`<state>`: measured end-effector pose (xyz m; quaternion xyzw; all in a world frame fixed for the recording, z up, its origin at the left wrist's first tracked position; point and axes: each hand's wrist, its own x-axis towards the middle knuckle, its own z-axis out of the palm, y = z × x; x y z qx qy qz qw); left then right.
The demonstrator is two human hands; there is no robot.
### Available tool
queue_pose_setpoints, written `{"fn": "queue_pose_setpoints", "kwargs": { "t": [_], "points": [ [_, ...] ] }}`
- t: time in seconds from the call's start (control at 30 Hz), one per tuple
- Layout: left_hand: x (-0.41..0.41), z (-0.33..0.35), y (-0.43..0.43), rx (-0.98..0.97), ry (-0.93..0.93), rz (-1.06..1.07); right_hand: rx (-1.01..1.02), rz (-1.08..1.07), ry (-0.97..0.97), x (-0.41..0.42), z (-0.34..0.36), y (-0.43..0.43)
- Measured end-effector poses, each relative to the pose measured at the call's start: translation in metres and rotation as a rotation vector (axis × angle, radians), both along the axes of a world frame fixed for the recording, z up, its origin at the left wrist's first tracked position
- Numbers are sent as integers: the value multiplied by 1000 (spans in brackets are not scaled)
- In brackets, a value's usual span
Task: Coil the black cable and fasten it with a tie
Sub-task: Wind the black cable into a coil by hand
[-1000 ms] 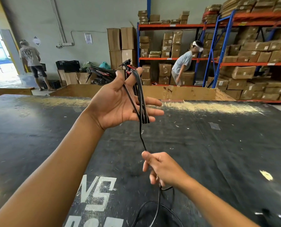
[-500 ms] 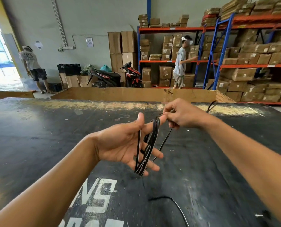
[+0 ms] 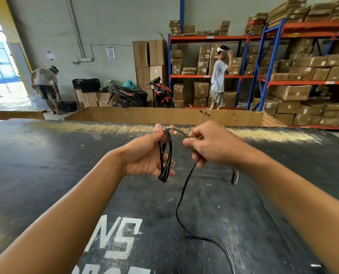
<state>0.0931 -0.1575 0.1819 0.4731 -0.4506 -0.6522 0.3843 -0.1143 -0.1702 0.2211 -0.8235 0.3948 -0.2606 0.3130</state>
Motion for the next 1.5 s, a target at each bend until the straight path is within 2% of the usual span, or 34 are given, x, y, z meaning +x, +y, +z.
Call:
{"fn": "queue_pose_setpoints", "kwargs": {
  "t": [0.1, 0.23, 0.37, 0.5, 0.73, 0.87, 0.93, 1.07, 1.23, 1.5],
  "points": [
    [8, 14, -6, -17, 90, 71, 155, 69, -10, -2, -9, 17],
    [11, 26, -11, -57, 144, 60, 227, 112, -30, -4, -22, 38],
    [3, 31, -13, -95, 174, 11, 174, 101, -57, 1, -37, 47],
    [7, 40, -15, -142, 255, 81, 164, 138, -29, 3, -64, 58],
    [16, 65, -4, -216, 460, 61, 222, 197, 57, 10, -121, 70],
    [15, 71, 3, -233, 472, 1, 313, 133, 78, 13, -134, 68],
    [13, 71, 5, -229, 442, -20, 255, 90, 160, 13, -136, 65],
    [10, 68, 5, -219, 391, -20, -85, -7, 458, 13, -141, 64],
    [7, 64, 5, -215, 403, -28, -284, -21, 651, 9, -132, 69],
    [5, 63, 3, -211, 414, -38, -558, 49, 704, 4, -125, 86]
  ]
}}
